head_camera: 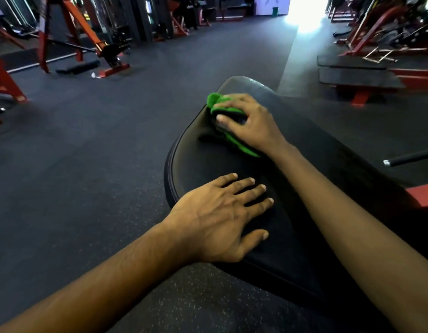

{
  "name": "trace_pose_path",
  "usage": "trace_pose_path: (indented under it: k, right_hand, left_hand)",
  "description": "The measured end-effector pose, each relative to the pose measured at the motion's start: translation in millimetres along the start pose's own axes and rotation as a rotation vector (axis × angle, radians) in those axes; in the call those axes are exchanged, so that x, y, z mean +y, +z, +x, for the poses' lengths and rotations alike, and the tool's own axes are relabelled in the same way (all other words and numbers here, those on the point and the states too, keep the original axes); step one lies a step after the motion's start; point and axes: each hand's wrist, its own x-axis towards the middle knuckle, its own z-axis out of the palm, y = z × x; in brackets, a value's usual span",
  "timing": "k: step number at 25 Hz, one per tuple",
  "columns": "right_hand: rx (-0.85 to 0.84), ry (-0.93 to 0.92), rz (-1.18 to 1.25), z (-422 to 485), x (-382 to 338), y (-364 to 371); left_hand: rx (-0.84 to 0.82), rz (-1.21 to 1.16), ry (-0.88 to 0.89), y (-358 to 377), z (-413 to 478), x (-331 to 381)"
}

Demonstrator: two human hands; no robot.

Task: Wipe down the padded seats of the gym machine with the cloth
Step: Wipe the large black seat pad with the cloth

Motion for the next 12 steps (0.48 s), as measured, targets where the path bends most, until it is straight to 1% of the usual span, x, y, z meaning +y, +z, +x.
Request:
trace_pose_path:
  k: [2, 3, 4, 6, 7, 8, 9, 10, 12]
  right_hand:
    - [0.045, 0.148, -0.056, 32.5, 10.1, 5.0]
    - [0.042, 0.181, -0.074, 36.5, 5.9, 8.4]
    - [0.020, 0.147, -0.066, 29.6, -4.9, 9.9]
    - [-0.013, -0.034, 0.029, -1.5, -27.0, 9.4]
    - [-0.037, -0.120, 0.077, -16.4, -28.3, 9.6]
    - [-0.056, -0.157, 0.090, -22.2, -18.4, 8.1]
    - [-0.044, -0.120, 0.071, -19.0, 0.1, 4.2]
    - [0.018, 0.000, 0.021, -12.0, 23.1, -2.0]
    - [0.167, 0.342, -0.076, -3.3, 71.5, -13.0]
  left_hand:
    - [-0.002, -0.007, -0.001, -0.3, 0.0, 0.1]
    - [0.002, -0.017, -0.006, -0.1, 0.4, -0.5]
    - [0.005, -0.020, -0.012, 0.8, 0.2, -0.4]
    - [-0.008, -0.037, -0.013, 0.4, 0.2, 0.8]
    - [-0.015, -0.053, -0.007, 1.2, -0.6, 0.1]
    - [0.001, -0.060, 0.004, 6.4, -1.4, -2.1]
    - [0.024, -0.047, 0.015, 8.2, -1.5, -2.9]
    - [0.039, -0.030, 0.013, 6.8, -1.8, -1.6]
    - [0.047, -0.058, -0.011, -1.1, 5.1, -0.3]
